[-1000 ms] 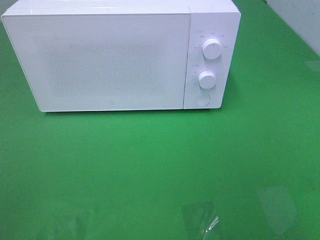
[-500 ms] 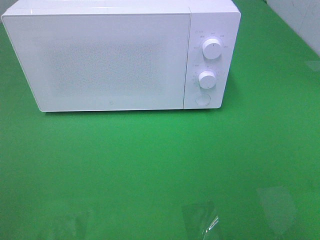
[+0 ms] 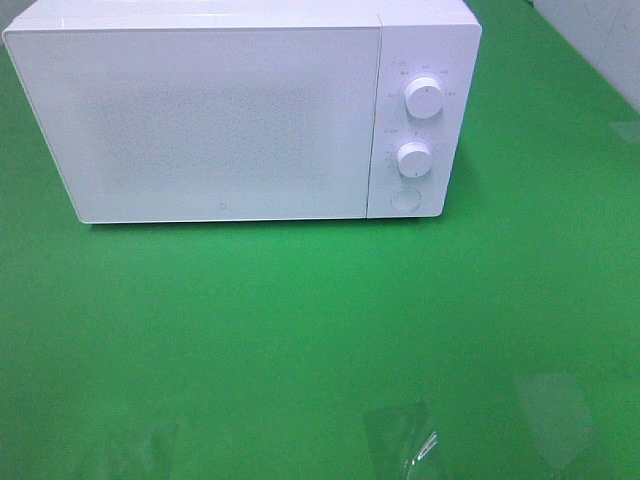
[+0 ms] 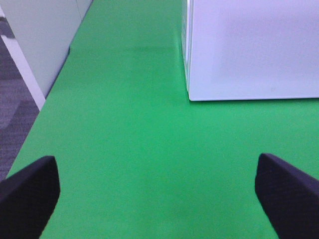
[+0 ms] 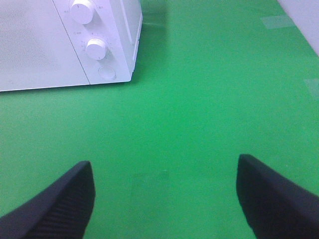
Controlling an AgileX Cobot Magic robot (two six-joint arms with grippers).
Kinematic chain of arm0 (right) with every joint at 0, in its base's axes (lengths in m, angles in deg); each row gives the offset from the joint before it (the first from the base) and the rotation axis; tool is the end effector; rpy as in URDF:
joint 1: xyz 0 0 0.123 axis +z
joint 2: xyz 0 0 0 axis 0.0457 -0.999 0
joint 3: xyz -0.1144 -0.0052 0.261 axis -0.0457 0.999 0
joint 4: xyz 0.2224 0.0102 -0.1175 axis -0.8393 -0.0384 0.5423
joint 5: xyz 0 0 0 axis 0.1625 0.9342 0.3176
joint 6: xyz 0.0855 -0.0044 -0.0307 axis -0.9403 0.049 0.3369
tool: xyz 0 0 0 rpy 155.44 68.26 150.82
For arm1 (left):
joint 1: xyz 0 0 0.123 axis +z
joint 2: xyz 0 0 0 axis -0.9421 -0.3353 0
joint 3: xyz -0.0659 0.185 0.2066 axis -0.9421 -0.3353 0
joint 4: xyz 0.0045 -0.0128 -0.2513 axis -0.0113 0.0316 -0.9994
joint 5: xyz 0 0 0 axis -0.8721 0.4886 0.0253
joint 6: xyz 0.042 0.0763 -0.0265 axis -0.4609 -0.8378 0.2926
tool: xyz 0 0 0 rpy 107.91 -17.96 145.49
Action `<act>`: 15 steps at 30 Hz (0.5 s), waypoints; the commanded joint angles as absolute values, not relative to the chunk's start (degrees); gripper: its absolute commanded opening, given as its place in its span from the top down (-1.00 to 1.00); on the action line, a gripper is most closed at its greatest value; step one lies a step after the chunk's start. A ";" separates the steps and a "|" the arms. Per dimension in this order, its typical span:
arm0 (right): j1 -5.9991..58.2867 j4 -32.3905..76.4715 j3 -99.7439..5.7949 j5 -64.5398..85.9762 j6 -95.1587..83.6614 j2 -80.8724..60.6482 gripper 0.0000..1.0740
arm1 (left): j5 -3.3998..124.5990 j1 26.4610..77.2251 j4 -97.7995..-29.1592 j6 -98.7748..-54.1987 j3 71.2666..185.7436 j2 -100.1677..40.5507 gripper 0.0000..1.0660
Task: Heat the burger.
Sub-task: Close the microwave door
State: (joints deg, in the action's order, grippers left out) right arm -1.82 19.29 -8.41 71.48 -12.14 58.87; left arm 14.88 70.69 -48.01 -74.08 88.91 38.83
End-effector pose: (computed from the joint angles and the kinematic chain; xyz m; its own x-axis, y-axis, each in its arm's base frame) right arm -0.0047 0.0039 0.2844 -0.3921 0.0540 -0.9183 -0.0302 0.9970 0.0715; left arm -0.0072 0.0010 0.2926 -0.3590 0.0305 -0.9328 -0.0051 0.9994 0.0346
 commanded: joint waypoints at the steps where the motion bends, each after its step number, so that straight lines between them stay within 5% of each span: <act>1: -1.99 19.58 -8.36 71.31 -12.37 60.19 -0.42 | 21.12 70.64 -48.87 -71.85 89.54 36.65 -0.78; 10: -1.99 19.58 -8.36 71.31 -12.37 60.19 -0.42 | 23.24 70.64 -49.79 -71.16 89.54 32.24 -0.48; 15: -1.99 19.58 -8.36 71.31 -12.37 60.19 -0.42 | 21.12 70.64 -49.96 -71.96 89.54 32.24 -0.48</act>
